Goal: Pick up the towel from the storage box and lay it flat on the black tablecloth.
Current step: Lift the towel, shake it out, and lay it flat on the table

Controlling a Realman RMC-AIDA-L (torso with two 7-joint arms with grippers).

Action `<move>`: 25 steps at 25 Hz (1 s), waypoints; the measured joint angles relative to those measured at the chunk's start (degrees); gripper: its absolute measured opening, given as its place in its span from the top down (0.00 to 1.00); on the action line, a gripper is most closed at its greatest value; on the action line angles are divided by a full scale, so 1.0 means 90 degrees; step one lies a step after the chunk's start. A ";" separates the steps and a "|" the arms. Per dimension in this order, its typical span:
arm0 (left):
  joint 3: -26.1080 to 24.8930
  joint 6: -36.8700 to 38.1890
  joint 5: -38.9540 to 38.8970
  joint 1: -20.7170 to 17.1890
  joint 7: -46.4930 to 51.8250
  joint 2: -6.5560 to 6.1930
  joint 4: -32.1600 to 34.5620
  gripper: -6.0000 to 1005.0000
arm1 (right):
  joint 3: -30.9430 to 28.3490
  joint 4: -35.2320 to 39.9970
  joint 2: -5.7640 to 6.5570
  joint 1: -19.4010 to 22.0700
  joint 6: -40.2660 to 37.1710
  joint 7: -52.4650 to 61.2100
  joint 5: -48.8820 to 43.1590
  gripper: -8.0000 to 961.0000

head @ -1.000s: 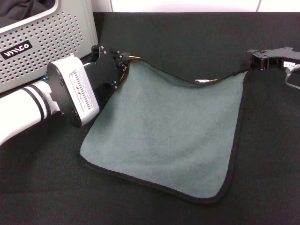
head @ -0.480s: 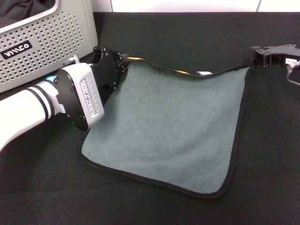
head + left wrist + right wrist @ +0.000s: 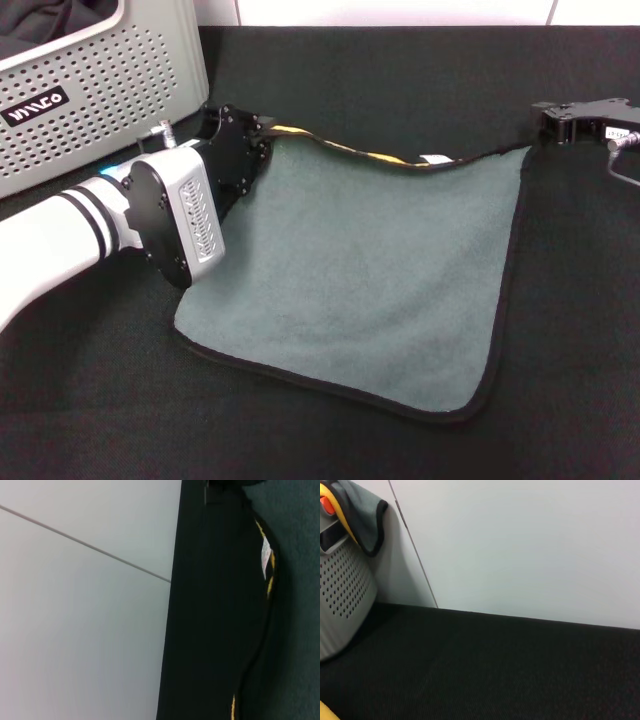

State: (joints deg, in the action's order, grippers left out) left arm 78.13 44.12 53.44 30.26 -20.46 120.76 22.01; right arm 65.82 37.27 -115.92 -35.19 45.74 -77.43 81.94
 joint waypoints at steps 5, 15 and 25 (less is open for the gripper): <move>0.0040 -0.0039 -0.0036 0.0005 -0.0013 0.0000 -0.0008 0.95 | -0.0023 -0.0022 0.0000 -0.0003 -0.0048 0.0008 0.0000 0.96; 0.0042 -0.0066 -0.0170 0.0073 0.0122 0.0000 -0.0030 0.94 | -0.0028 -0.0030 0.0016 0.0040 -0.0078 -0.0018 -0.0007 0.91; 0.0050 -0.0779 -0.0245 0.0356 0.1004 -0.0007 -0.0025 0.68 | -0.0042 0.0031 0.0040 0.0088 -0.0191 -0.0069 -0.0005 0.86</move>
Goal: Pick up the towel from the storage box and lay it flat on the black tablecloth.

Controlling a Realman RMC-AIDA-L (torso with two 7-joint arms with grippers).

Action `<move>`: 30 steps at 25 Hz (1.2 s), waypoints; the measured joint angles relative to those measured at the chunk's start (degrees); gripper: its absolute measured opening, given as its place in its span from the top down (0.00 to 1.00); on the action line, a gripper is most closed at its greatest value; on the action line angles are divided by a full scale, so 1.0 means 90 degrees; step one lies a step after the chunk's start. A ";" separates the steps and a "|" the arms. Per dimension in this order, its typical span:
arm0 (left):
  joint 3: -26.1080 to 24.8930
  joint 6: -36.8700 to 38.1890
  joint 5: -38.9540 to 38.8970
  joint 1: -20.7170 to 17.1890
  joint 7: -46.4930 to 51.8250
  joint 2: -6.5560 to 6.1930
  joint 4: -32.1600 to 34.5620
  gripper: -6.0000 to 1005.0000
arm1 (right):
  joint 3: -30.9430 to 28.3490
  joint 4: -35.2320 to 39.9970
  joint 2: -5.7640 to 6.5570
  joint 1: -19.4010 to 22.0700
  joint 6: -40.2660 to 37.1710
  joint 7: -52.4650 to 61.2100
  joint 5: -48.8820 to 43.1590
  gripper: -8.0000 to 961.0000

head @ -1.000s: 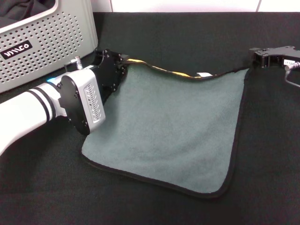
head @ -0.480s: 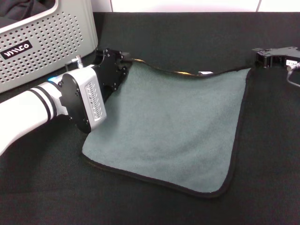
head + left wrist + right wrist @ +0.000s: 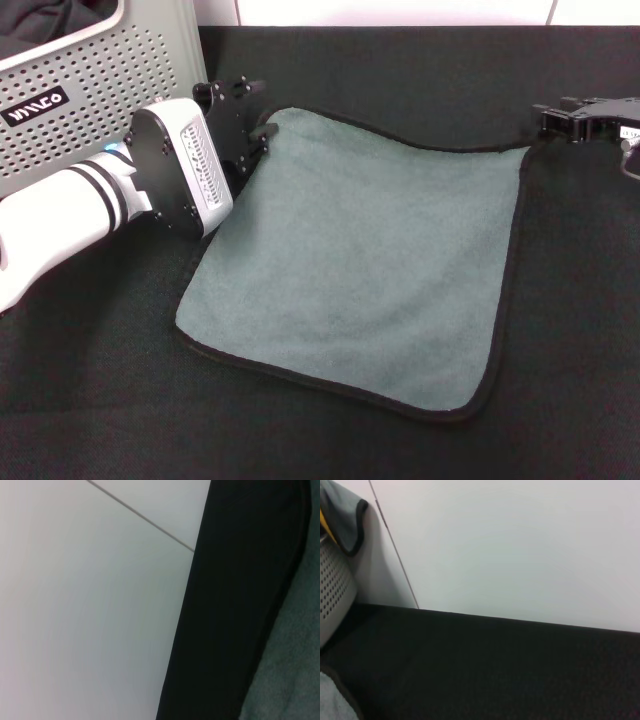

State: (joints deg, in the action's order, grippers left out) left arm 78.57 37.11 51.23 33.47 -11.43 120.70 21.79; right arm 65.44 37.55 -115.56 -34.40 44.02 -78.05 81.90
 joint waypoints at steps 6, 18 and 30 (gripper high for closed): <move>0.0000 -0.0026 -0.0028 -0.0050 0.0184 -0.0016 0.0077 0.51 | -0.0133 0.0011 0.0064 0.0005 0.0043 0.0002 0.0002 0.64; -0.0001 0.0605 0.0030 -0.0685 0.1204 -0.0064 0.0682 0.48 | -0.0795 0.0072 0.0306 0.0110 0.1113 0.0014 -0.0015 0.34; -0.0048 0.2774 0.1002 -0.1684 0.4379 -0.0263 0.1776 0.48 | -0.0795 0.1561 0.0003 0.0825 0.3029 -0.1013 0.0033 0.35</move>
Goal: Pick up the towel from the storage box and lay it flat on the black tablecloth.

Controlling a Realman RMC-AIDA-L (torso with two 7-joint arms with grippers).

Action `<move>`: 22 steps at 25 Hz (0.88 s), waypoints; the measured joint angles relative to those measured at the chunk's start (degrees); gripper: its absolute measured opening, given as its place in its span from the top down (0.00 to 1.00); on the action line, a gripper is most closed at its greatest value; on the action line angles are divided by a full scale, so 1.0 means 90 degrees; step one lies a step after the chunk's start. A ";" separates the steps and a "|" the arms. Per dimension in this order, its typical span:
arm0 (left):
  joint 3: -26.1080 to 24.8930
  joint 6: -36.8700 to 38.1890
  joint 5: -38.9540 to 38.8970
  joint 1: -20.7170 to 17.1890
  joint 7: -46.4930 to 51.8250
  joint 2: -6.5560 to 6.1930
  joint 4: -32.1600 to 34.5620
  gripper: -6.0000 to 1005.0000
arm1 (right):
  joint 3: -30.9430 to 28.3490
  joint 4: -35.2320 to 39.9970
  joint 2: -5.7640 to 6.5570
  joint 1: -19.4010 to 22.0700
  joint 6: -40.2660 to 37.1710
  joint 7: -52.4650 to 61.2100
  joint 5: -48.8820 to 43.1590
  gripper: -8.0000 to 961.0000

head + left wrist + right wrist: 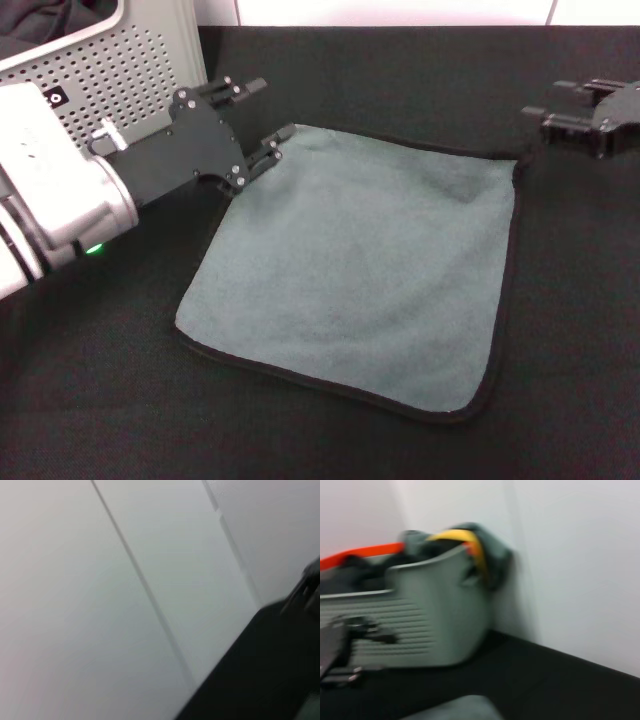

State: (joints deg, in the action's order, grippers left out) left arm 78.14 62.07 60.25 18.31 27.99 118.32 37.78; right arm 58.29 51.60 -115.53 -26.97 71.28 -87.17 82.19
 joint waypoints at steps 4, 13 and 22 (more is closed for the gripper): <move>-0.0015 0.1039 0.0327 -0.0038 0.1443 -0.0295 0.0077 0.48 | 0.0172 0.0264 -0.0028 0.0068 0.0933 -0.0643 0.0111 0.35; -0.0207 0.2885 0.0372 -0.0183 0.2768 -0.0481 0.0123 0.48 | 0.0743 0.0574 -0.0041 0.0124 0.2508 -0.1951 0.0692 0.35; -0.0206 0.3577 0.0697 -0.0128 0.3715 -0.0491 0.0285 0.47 | 0.1367 0.0740 -0.0046 0.0408 0.2660 -0.2862 0.1130 0.35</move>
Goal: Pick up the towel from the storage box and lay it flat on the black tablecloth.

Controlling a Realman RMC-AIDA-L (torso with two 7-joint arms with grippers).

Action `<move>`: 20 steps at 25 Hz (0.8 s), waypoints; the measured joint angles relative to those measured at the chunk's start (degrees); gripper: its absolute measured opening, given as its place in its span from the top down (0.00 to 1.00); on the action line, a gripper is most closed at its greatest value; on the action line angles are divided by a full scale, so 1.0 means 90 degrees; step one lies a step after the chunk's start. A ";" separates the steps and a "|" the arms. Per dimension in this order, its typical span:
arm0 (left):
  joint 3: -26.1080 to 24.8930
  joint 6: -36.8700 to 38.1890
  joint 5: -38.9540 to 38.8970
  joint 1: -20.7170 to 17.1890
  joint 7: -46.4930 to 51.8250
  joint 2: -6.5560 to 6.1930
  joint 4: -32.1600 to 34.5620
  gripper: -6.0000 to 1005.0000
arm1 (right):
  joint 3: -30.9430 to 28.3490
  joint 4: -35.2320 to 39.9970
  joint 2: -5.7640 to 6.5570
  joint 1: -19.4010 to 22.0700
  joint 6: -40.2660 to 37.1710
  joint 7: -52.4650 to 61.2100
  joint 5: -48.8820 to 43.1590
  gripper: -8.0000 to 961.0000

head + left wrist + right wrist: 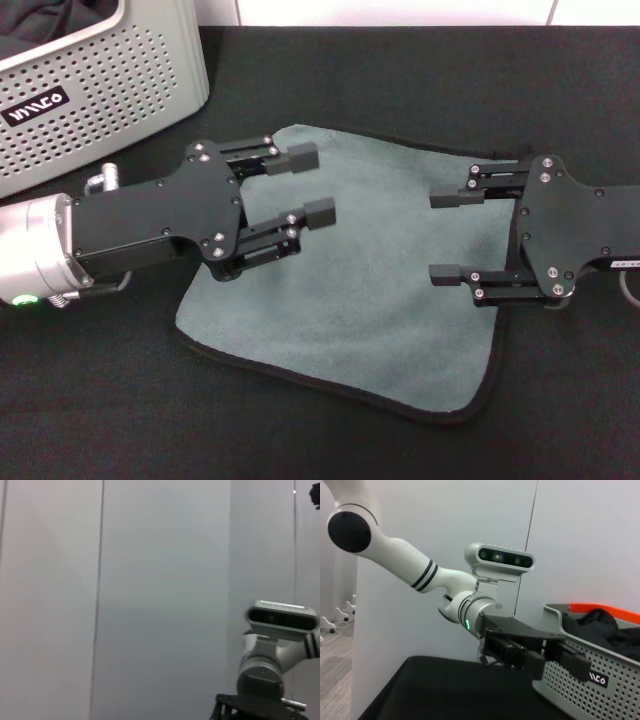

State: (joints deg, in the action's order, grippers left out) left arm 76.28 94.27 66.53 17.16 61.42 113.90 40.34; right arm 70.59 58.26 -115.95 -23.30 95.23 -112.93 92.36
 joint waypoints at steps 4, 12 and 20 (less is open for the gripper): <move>0.0002 0.0027 0.0308 0.0008 0.0447 0.0055 0.0463 0.47 | 0.0039 -0.0087 -0.0005 0.0120 -0.0003 -0.0138 0.0075 0.35; 0.0033 0.0054 0.0553 0.0032 0.0979 0.0143 0.0905 0.47 | 0.0377 -0.0145 0.0003 0.0441 -0.0054 -0.0730 0.0359 0.35; 0.0022 0.0377 0.0616 0.0073 0.1107 0.0141 0.0993 0.45 | 0.0354 -0.0097 0.0029 0.0488 -0.0057 -0.0688 0.0359 0.35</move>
State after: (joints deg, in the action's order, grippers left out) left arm 76.48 97.66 72.07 17.82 71.39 115.18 49.28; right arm 73.77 57.38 -115.69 -18.91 94.71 -119.12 95.59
